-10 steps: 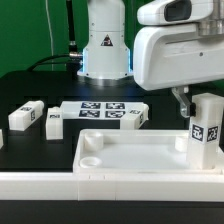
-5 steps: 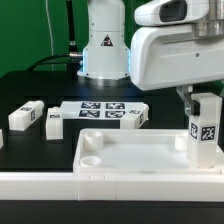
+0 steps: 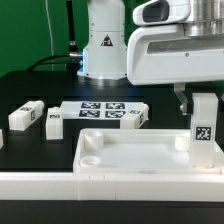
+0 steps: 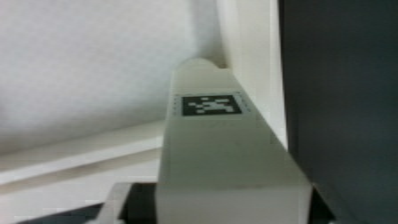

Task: Assemble desk

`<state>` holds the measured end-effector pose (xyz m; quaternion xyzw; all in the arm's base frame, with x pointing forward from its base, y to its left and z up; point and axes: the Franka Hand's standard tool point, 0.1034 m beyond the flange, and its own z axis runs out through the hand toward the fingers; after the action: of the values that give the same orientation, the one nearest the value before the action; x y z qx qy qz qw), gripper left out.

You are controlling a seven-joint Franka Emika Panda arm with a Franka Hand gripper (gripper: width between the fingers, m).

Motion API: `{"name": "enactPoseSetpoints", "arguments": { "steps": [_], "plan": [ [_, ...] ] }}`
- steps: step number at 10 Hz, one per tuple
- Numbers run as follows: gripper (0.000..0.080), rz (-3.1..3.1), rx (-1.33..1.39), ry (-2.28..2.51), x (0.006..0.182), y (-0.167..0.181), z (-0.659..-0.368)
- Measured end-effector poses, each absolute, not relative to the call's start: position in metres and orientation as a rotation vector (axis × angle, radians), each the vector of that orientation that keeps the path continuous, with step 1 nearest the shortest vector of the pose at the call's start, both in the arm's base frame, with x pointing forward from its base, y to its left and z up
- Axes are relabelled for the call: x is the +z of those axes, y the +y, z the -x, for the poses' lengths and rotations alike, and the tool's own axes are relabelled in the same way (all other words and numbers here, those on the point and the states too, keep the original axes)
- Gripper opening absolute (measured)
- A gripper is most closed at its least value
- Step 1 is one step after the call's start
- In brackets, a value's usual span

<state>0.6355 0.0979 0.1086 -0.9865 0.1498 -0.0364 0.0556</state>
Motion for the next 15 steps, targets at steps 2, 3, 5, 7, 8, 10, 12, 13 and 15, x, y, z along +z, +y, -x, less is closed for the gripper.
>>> {"name": "enactPoseSetpoints", "arguments": {
  "steps": [2, 3, 5, 7, 8, 10, 12, 13, 15],
  "plan": [
    [0.0294, 2.917, -0.098, 0.797, 0.1084, 0.0968, -0.6349],
    [0.0294, 2.868, -0.095, 0.935, 0.1084, 0.0962, -0.6355],
    [0.0294, 2.733, -0.086, 1.242, 0.1084, 0.097, -0.6363],
    [0.0294, 2.636, -0.066, 1.431, 0.1084, 0.0966, -0.636],
    [0.0294, 2.59, -0.056, 1.504, 0.1084, 0.096, -0.636],
    [0.0406, 2.597, -0.055, 1.493, 0.1075, 0.0963, -0.6357],
    [0.054, 2.661, -0.043, 1.395, 0.1072, 0.097, -0.6341],
    [0.0627, 2.699, -0.044, 1.321, 0.1084, 0.0977, -0.6352],
    [0.0643, 2.825, -0.065, 1.036, 0.1072, 0.0992, -0.635]
  ]
}}
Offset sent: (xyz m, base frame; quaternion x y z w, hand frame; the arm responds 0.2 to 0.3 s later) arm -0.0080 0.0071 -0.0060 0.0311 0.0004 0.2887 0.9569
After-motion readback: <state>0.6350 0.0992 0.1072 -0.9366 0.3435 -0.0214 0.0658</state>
